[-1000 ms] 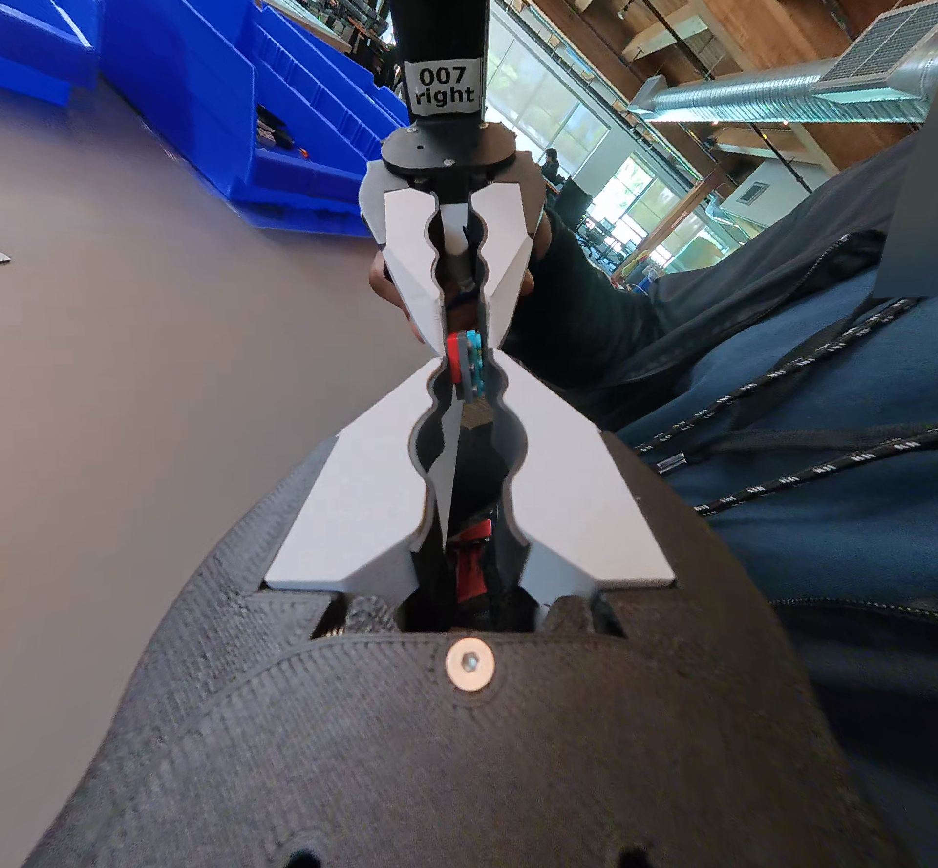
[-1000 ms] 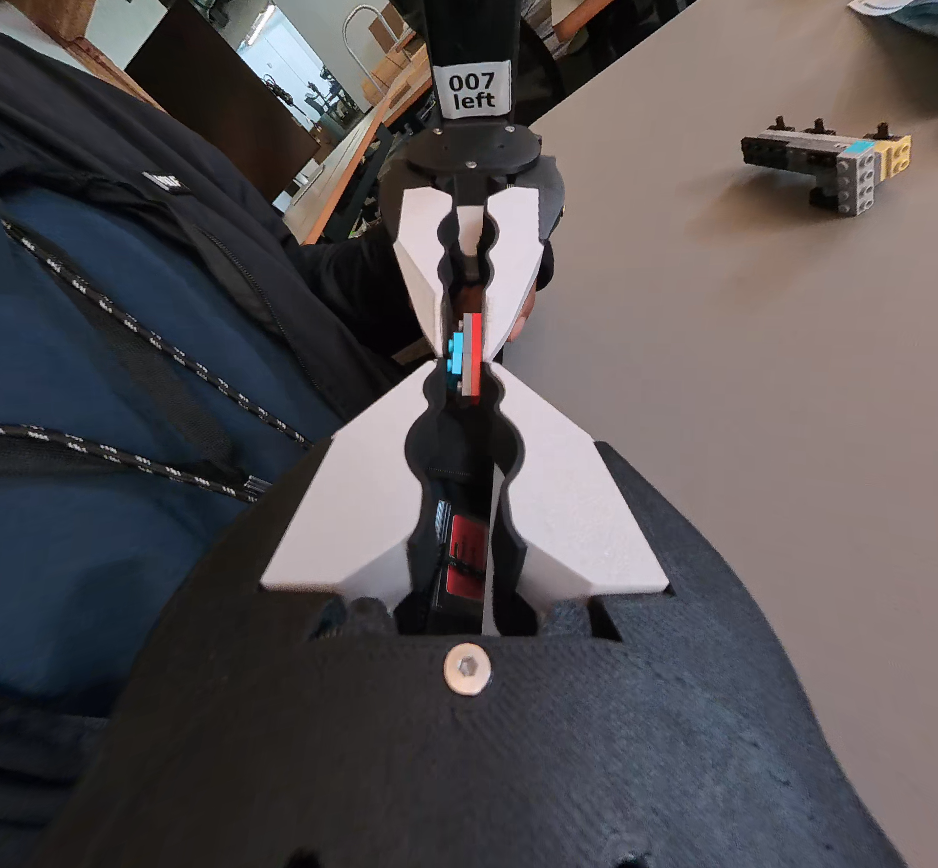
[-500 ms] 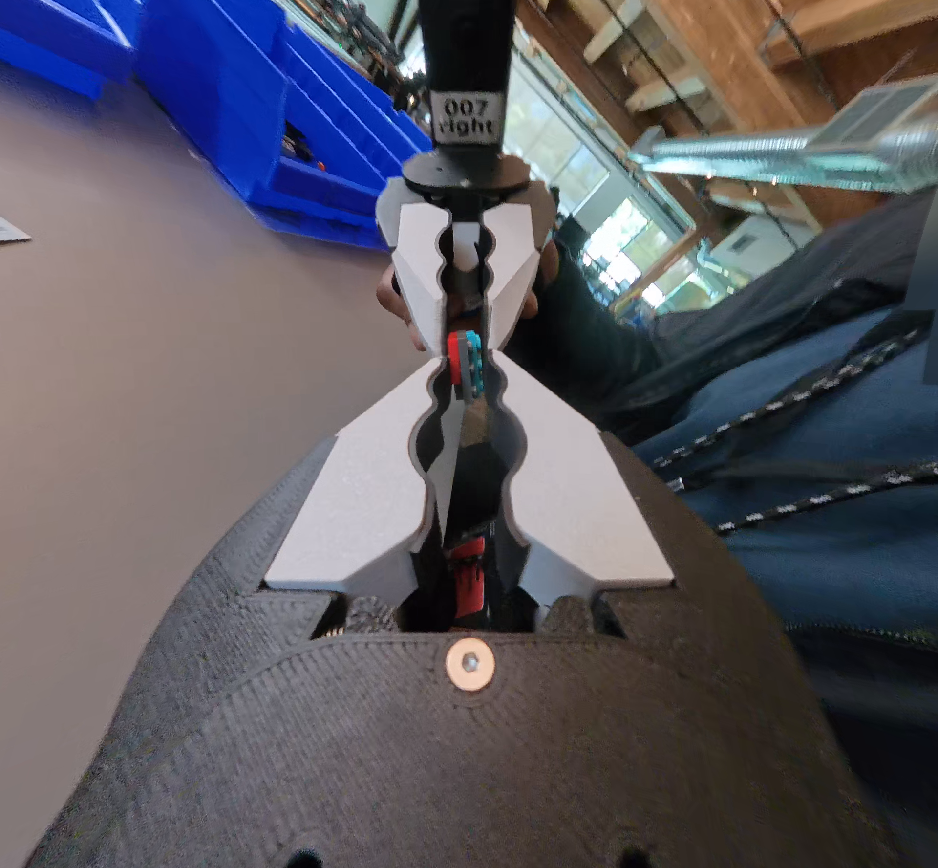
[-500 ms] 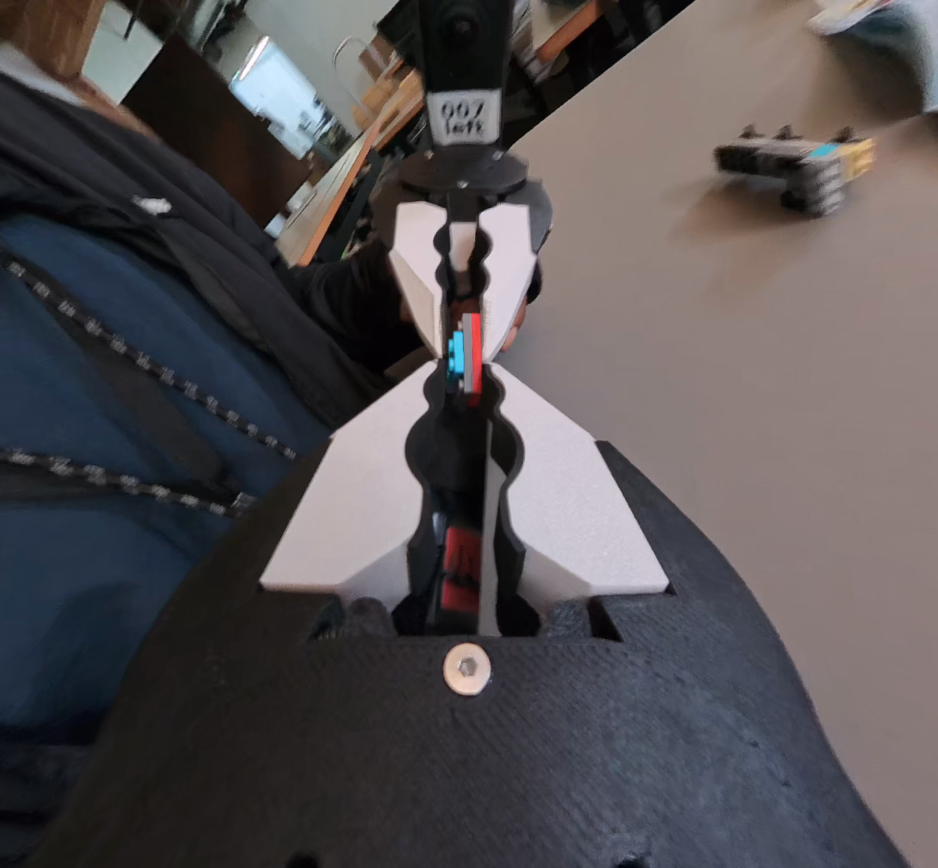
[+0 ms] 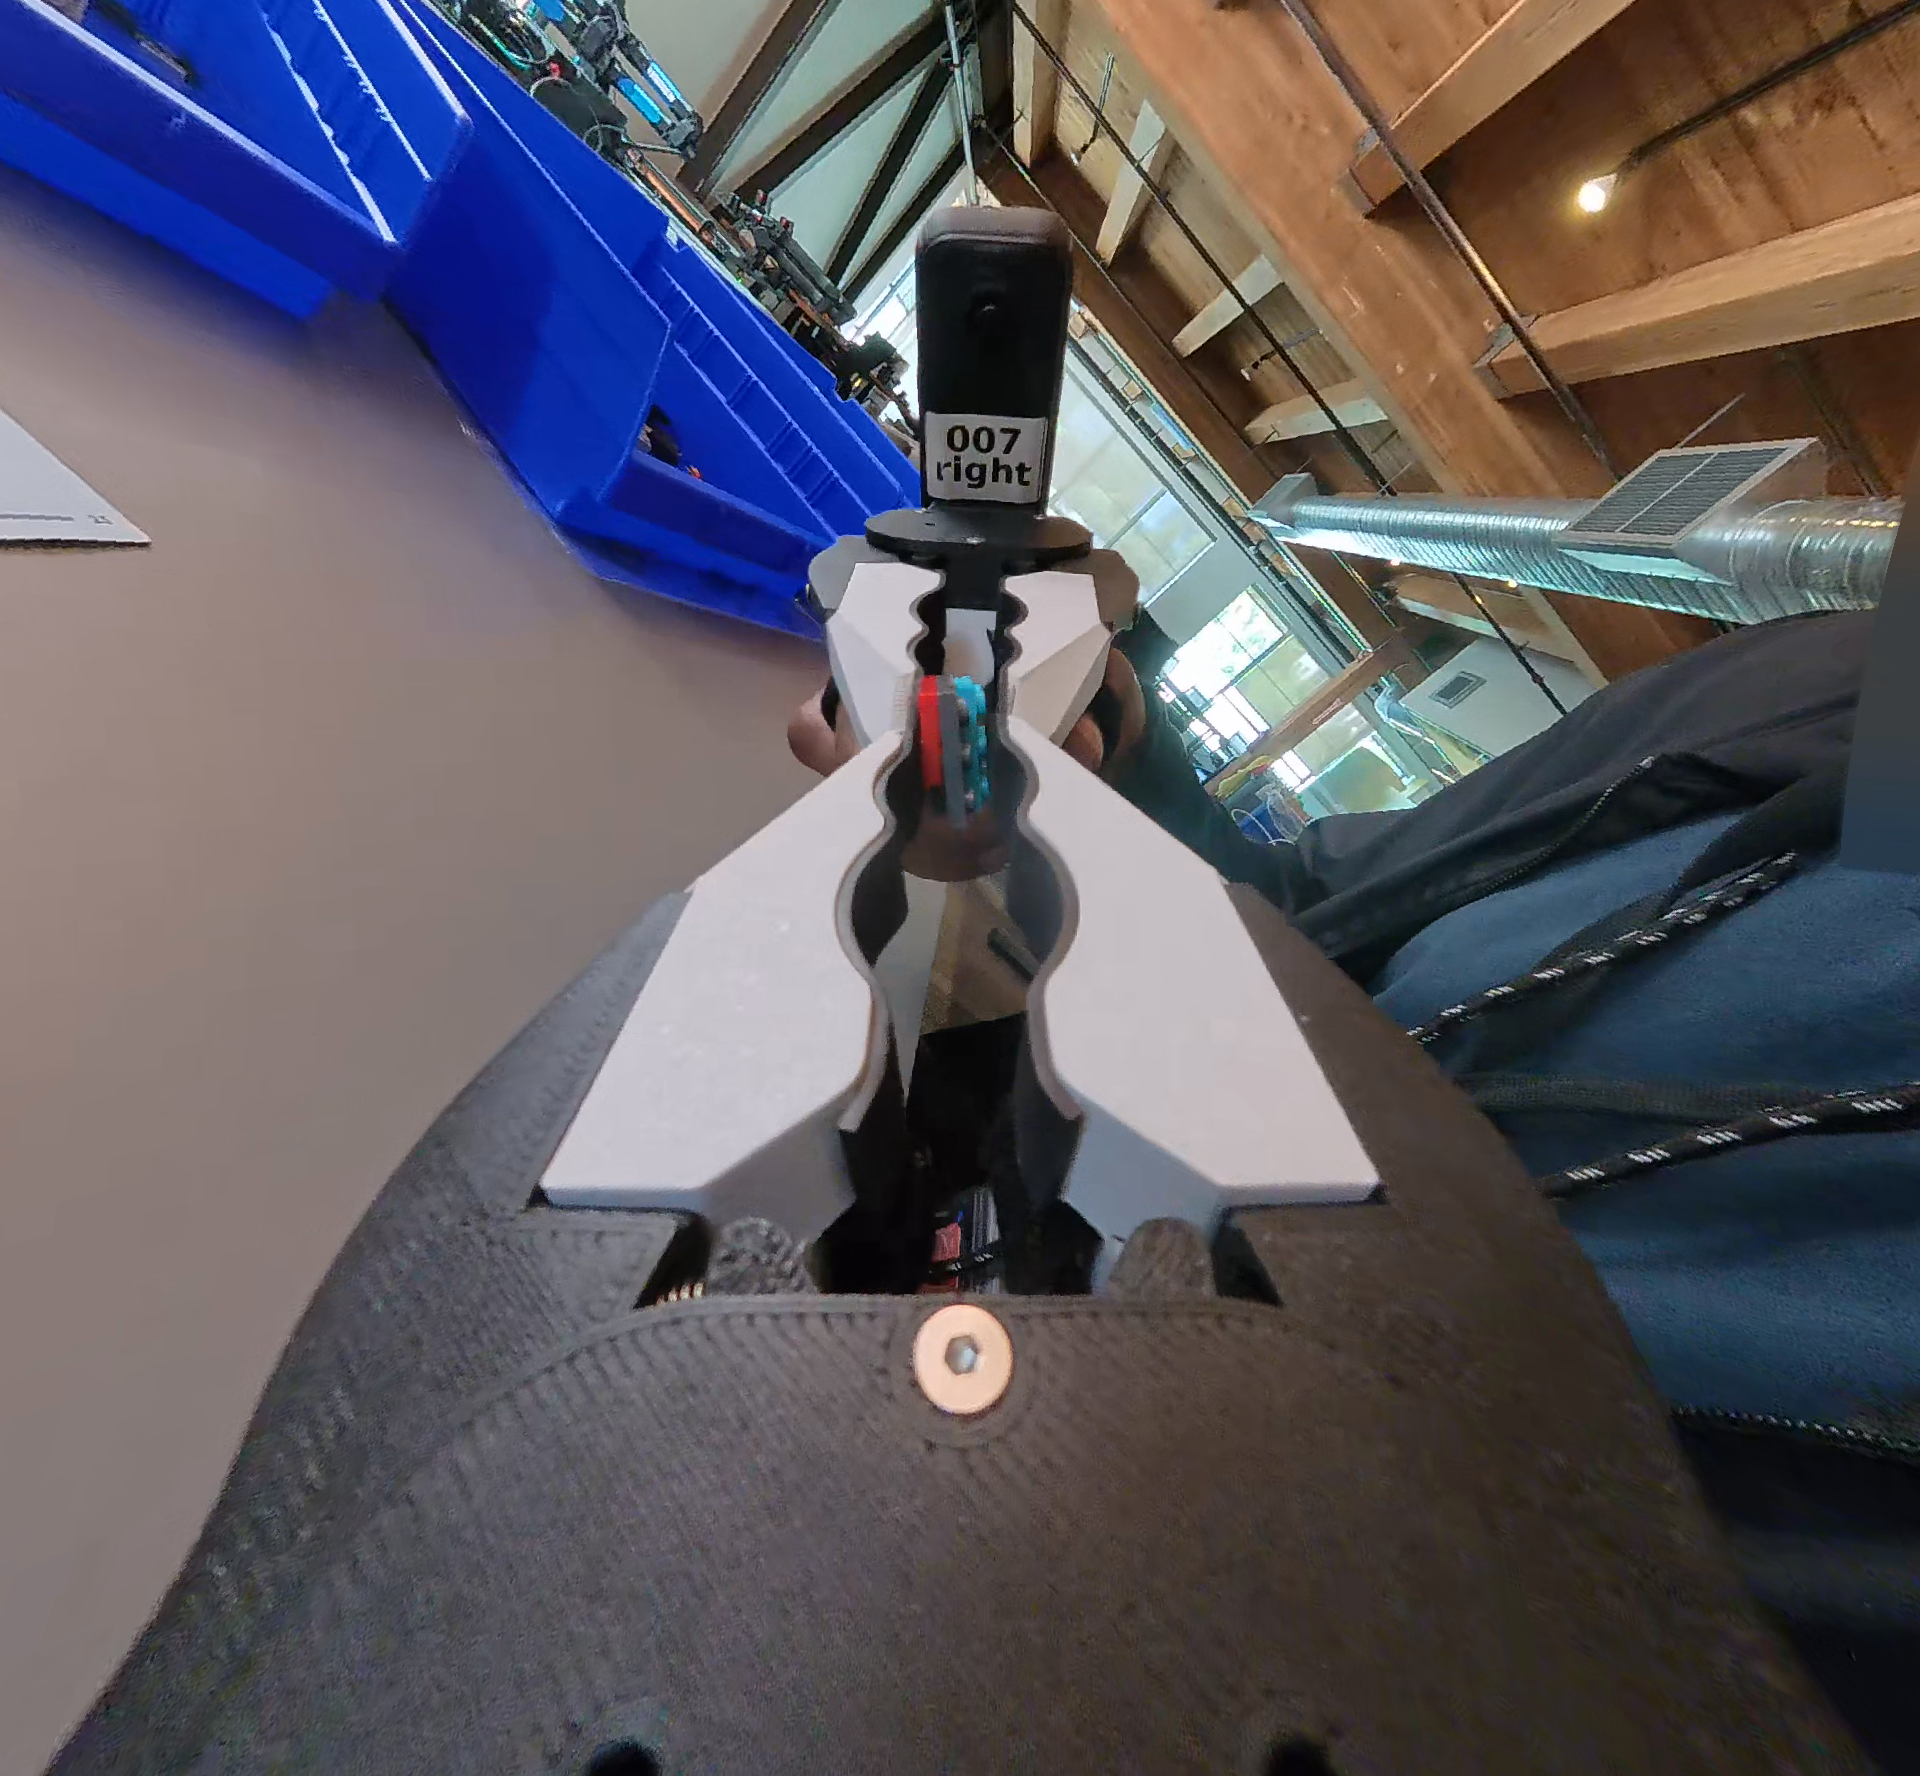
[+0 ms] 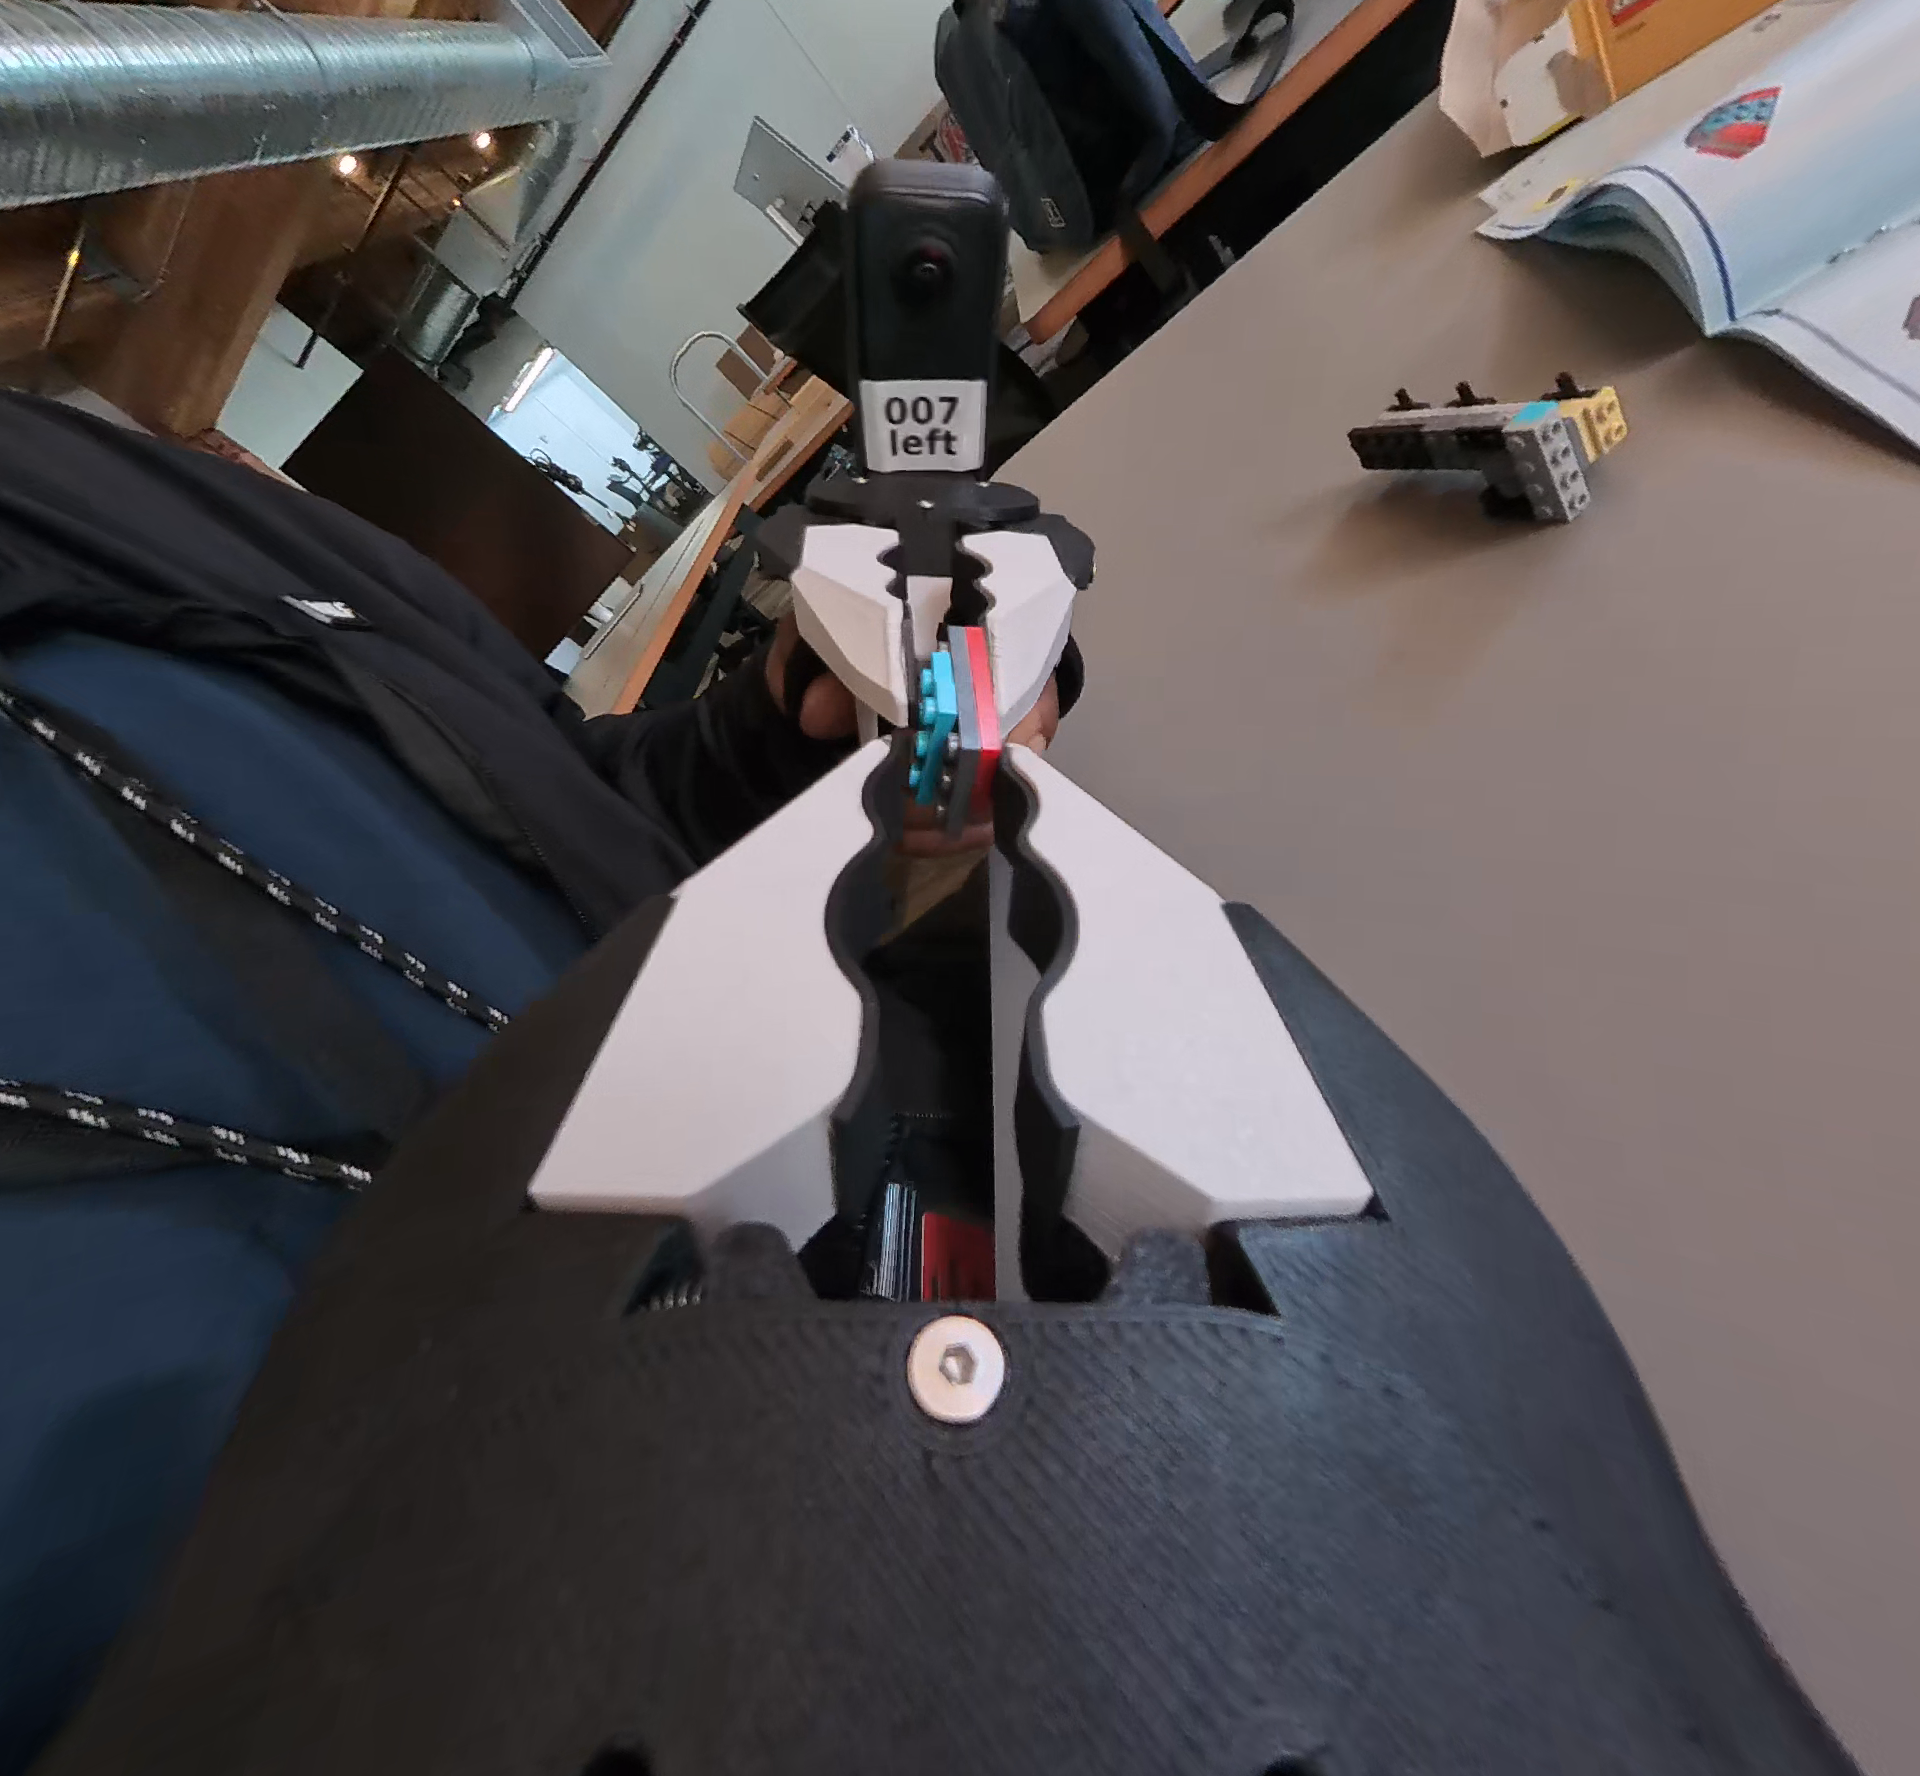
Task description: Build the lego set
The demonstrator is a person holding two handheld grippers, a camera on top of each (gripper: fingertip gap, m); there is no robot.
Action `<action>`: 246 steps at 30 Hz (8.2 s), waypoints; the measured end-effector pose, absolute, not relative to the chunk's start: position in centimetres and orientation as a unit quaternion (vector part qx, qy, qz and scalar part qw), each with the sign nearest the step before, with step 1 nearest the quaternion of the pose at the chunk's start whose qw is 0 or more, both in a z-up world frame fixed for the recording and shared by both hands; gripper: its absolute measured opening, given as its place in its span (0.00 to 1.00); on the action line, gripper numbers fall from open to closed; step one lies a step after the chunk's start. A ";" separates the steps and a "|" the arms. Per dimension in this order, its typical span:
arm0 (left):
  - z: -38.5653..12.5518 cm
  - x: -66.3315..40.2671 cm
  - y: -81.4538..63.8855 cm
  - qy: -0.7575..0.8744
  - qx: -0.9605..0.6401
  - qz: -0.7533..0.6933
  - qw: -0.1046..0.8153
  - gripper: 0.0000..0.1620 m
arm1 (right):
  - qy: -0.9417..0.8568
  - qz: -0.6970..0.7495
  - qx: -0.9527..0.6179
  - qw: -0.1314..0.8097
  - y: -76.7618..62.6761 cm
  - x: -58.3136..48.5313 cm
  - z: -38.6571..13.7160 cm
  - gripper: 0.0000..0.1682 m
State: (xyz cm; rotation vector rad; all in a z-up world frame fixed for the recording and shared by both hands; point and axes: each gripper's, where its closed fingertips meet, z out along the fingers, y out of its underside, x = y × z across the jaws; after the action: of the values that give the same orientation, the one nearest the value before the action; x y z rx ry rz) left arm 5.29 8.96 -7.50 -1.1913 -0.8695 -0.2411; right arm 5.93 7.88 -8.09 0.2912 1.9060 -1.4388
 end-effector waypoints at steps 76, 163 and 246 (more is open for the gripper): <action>-6.3 6.0 9.9 -0.361 -0.542 -0.114 0.750 0.07 | 0.690 -0.626 0.105 0.346 8.8 5.7 -5.9 0.07; -10.4 -2.9 1.3 -0.534 -0.385 -0.153 0.737 0.07 | 0.983 -0.167 0.023 -0.071 6.7 -41.4 -19.0 0.13; -9.1 2.7 0.6 -0.525 -0.256 -0.243 0.774 0.07 | 0.698 -0.669 0.083 0.240 0.6 2.5 -8.0 0.05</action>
State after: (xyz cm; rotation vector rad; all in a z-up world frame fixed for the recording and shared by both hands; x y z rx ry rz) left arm 2.68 0.62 -9.14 -0.5551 -1.1361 -0.5270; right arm 2.52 0.64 -8.00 0.2278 1.9115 -1.8314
